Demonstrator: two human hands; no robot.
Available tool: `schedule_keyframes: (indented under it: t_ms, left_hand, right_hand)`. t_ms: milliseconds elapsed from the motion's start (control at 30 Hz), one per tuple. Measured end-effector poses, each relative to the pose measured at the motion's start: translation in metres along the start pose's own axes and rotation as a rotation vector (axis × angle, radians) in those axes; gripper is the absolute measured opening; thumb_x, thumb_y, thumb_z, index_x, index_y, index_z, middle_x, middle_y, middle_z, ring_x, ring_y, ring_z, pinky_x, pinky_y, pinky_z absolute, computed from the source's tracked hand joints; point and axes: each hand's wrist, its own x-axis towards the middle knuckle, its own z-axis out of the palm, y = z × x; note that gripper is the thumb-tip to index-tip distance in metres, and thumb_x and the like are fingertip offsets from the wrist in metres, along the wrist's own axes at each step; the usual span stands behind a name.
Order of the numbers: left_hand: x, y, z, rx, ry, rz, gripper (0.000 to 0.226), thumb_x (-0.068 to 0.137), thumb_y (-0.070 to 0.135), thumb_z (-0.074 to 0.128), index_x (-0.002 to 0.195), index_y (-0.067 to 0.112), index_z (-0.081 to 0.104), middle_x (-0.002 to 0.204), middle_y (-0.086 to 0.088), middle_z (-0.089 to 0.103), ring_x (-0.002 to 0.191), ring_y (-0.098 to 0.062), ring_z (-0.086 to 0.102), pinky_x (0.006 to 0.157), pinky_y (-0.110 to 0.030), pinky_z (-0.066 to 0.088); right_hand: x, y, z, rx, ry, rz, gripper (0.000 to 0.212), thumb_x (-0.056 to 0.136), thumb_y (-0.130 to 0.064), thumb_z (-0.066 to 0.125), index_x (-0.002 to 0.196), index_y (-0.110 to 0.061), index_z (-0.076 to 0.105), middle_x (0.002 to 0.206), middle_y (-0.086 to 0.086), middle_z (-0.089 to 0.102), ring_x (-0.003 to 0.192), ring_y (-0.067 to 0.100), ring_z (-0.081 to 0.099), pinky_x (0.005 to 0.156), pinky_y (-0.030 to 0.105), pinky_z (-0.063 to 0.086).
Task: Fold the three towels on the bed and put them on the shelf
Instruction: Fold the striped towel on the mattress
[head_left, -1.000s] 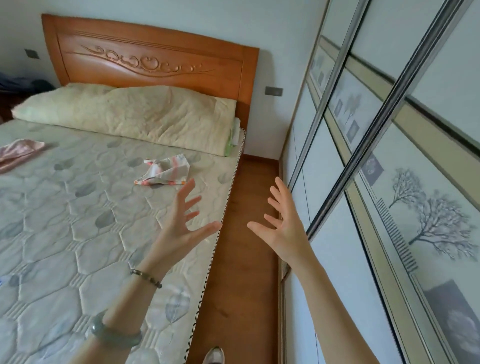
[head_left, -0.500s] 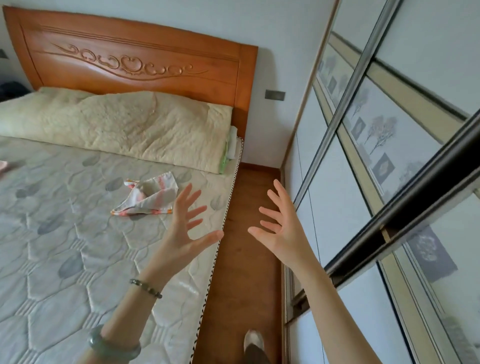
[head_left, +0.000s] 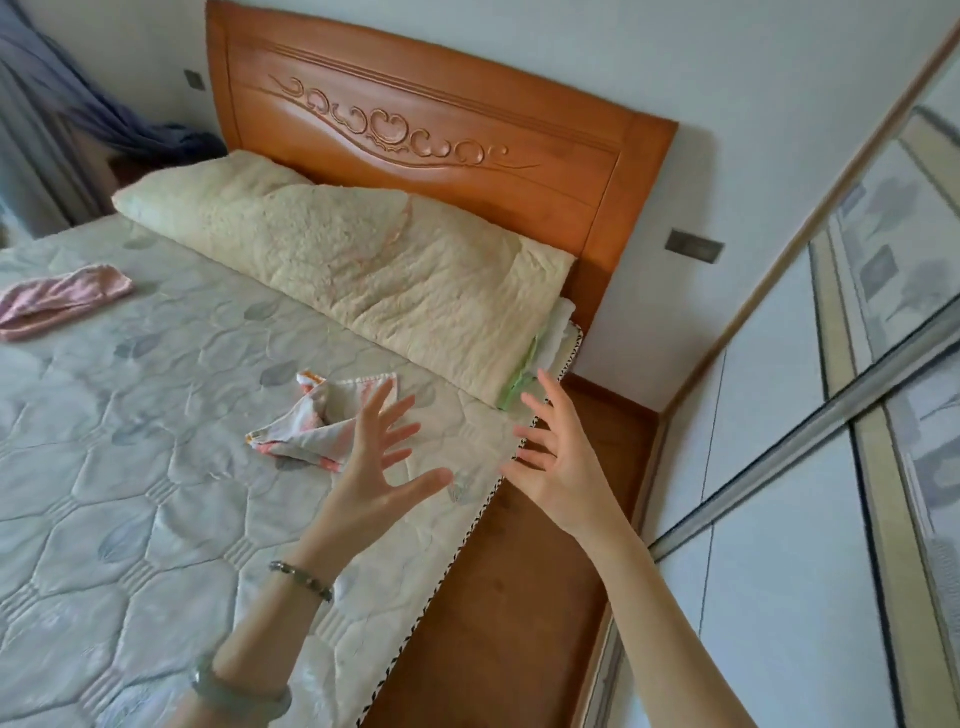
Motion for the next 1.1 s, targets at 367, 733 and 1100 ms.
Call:
schedule_keyframes:
  t_ms: [367, 733, 1100]
  left_hand:
    - [0.091, -0.058, -0.007, 0.023, 0.219, -0.114, 0.106, 0.06, 0.063, 0.079, 0.145, 0.047, 0.016, 0.147, 0.013, 0.037, 0.126, -0.01, 0.051, 0.102, -0.036, 0.046]
    - [0.19, -0.132, -0.042, -0.008, 0.394, -0.268, 0.106, 0.06, 0.066, 0.076, 0.145, 0.048, 0.016, 0.148, 0.018, 0.034, 0.124, -0.008, 0.052, 0.097, -0.034, 0.05]
    - [0.21, -0.209, -0.073, 0.021, 0.634, -0.592, 0.093, 0.074, 0.037, 0.079, 0.144, 0.044, 0.019, 0.143, 0.015, 0.037, 0.119, -0.005, 0.052, 0.092, -0.029, 0.05]
  right_hand:
    - [0.149, 0.038, -0.005, 0.0, -0.255, -0.002, 0.095, 0.078, -0.009, 0.075, 0.145, -0.045, 0.018, 0.148, -0.004, 0.038, 0.122, 0.01, 0.053, 0.101, 0.031, 0.046]
    - [0.322, 0.062, 0.041, -0.065, -0.508, 0.032, 0.095, 0.079, -0.013, 0.076, 0.148, -0.041, 0.016, 0.142, -0.012, 0.04, 0.119, 0.004, 0.053, 0.095, 0.02, 0.045]
    - [0.419, 0.121, 0.119, -0.11, -0.741, 0.104, 0.086, 0.081, -0.004, 0.071, 0.132, -0.054, 0.023, 0.136, -0.011, 0.045, 0.112, 0.005, 0.055, 0.085, 0.012, 0.048]
